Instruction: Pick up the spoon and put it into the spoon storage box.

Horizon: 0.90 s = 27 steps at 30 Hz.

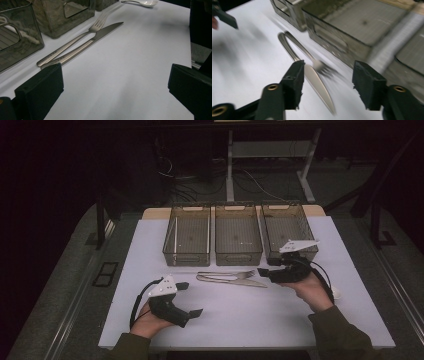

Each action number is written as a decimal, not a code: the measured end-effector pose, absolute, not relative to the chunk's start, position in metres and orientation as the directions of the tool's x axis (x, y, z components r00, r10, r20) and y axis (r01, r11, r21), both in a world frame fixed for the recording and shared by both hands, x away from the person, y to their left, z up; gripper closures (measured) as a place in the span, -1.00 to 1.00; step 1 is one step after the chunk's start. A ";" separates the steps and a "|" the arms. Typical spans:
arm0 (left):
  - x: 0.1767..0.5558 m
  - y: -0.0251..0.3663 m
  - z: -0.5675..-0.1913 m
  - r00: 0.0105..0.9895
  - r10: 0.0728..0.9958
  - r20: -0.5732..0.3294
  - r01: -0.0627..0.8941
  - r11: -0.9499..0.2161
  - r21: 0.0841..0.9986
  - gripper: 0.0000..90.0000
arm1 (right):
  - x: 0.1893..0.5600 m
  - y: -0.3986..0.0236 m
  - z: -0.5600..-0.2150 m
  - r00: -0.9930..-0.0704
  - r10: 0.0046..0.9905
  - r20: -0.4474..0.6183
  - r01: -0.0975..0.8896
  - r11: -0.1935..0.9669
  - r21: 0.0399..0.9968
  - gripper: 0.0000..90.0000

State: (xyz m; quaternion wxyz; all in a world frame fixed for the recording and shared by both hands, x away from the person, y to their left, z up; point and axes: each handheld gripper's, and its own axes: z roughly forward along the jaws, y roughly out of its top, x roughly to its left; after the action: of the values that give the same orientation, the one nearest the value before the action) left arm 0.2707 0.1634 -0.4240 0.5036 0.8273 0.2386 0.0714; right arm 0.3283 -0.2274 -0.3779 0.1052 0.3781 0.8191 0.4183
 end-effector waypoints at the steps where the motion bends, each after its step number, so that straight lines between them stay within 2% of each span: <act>1: 0.270 0.164 -0.424 0.874 0.469 -0.126 0.328 -0.378 0.866 -1.00 | 0.326 -0.233 -0.379 -0.687 0.712 0.146 0.534 0.359 0.765 0.06; 9: 0.271 0.164 -0.424 0.875 0.468 -0.122 0.326 -0.383 0.864 -1.00 | 0.315 -0.288 -0.384 -0.611 0.779 0.140 0.588 0.328 0.740 0.59; 17: 0.272 0.164 -0.424 0.876 0.467 -0.123 0.325 -0.381 0.866 -1.00 | 0.316 -0.332 -0.391 -0.520 0.850 0.090 0.627 0.308 0.716 0.95; 27: 0.272 0.163 -0.424 0.875 0.468 -0.123 0.325 -0.381 0.866 -1.00 | 0.345 -0.361 -0.409 -0.406 0.911 0.075 0.697 0.255 0.670 0.99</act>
State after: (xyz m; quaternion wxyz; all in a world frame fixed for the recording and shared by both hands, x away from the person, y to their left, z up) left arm 0.2721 0.1629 -0.4244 0.5022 0.8278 0.2397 0.0712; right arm 0.3453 -0.3606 -0.4091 0.1666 0.5189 0.7745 0.3211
